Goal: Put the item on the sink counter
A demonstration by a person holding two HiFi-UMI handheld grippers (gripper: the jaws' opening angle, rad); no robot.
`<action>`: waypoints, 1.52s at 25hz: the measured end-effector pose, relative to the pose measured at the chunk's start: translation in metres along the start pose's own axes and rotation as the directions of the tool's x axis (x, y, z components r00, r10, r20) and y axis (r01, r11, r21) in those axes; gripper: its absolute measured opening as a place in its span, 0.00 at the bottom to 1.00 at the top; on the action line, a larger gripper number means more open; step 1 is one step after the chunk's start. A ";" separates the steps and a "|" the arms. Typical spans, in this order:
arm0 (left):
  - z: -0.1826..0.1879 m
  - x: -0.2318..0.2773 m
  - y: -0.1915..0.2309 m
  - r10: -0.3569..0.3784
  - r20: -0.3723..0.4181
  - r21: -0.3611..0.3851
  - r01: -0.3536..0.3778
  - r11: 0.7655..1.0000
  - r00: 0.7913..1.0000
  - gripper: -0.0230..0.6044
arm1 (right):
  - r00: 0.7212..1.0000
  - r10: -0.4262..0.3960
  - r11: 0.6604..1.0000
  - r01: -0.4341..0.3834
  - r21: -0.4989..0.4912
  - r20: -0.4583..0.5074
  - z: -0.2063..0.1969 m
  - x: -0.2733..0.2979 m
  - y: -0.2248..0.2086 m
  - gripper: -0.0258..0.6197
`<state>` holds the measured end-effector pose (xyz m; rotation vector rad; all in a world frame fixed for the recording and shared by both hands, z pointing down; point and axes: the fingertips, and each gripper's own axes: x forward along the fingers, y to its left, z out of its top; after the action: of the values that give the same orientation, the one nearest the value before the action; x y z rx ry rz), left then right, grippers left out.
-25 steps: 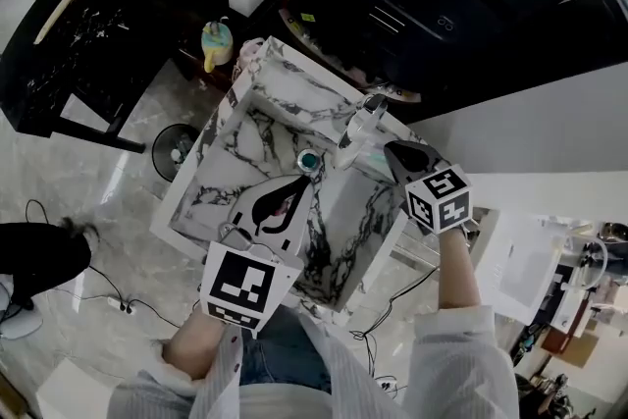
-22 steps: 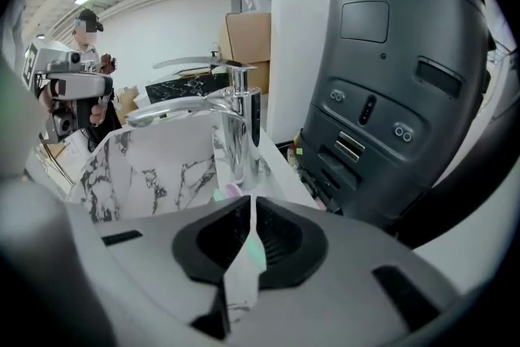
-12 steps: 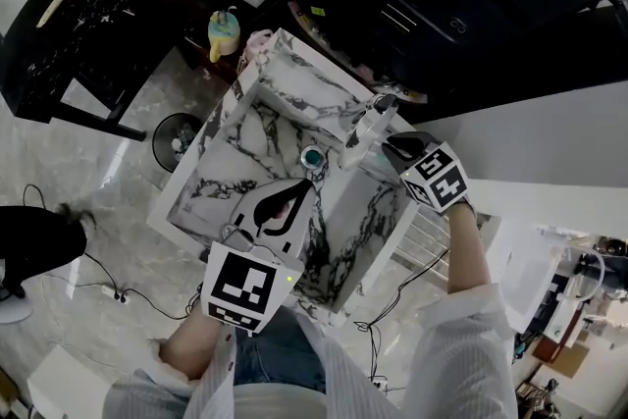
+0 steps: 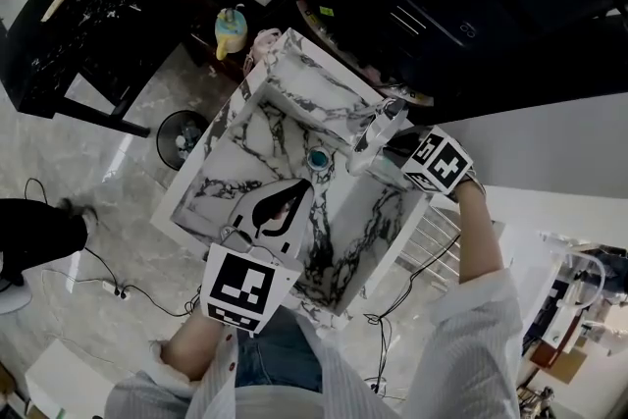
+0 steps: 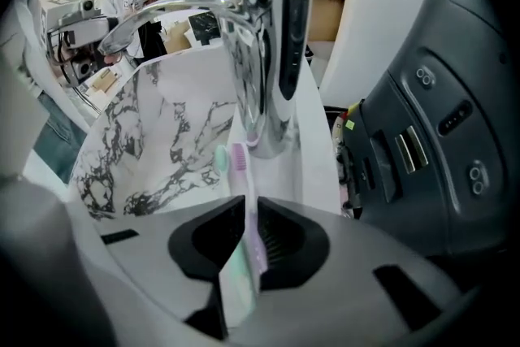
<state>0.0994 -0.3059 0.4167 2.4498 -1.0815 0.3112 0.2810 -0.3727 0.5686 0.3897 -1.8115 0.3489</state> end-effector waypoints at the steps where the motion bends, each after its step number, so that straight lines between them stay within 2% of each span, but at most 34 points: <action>1: 0.000 0.000 0.001 0.000 -0.001 -0.002 0.000 1.000 1.000 0.06 | 1.000 -0.004 1.000 0.004 -0.016 -0.022 0.000 0.001 0.000 0.13; 7: -0.002 0.000 0.001 -0.008 -0.008 -0.004 0.008 1.000 1.000 0.06 | 0.988 -0.065 0.988 0.044 -0.147 -0.138 -0.002 0.012 0.005 0.12; 13: -0.002 -0.002 0.002 -0.008 -0.004 -0.005 0.008 1.000 1.000 0.06 | 0.980 -0.052 0.987 0.022 -0.159 -0.190 -0.001 0.013 0.006 0.11; 16: -0.003 -0.003 0.002 -0.010 -0.005 -0.008 0.010 1.000 1.000 0.06 | 0.985 -0.053 0.987 0.026 -0.160 -0.167 -0.002 0.014 0.005 0.10; 22: -0.001 -0.010 0.004 -0.005 -0.001 -0.001 0.005 1.000 1.000 0.06 | 0.985 -0.104 0.986 0.084 -0.145 -0.139 -0.003 0.002 0.003 0.10; 26: 0.005 -0.014 0.001 -0.006 0.016 0.000 0.006 1.000 1.000 0.06 | 0.990 -0.110 0.985 0.097 -0.140 -0.089 0.009 -0.014 0.009 0.10; 38: 0.030 -0.045 -0.025 -0.025 0.083 0.042 0.021 0.999 0.996 0.06 | 0.992 -0.119 0.991 0.122 -0.059 0.051 0.030 -0.060 0.061 0.10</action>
<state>0.0886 -0.2760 0.3656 2.5297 -1.0909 0.2272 0.2431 -0.3254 0.5010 0.4654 -1.8309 0.2000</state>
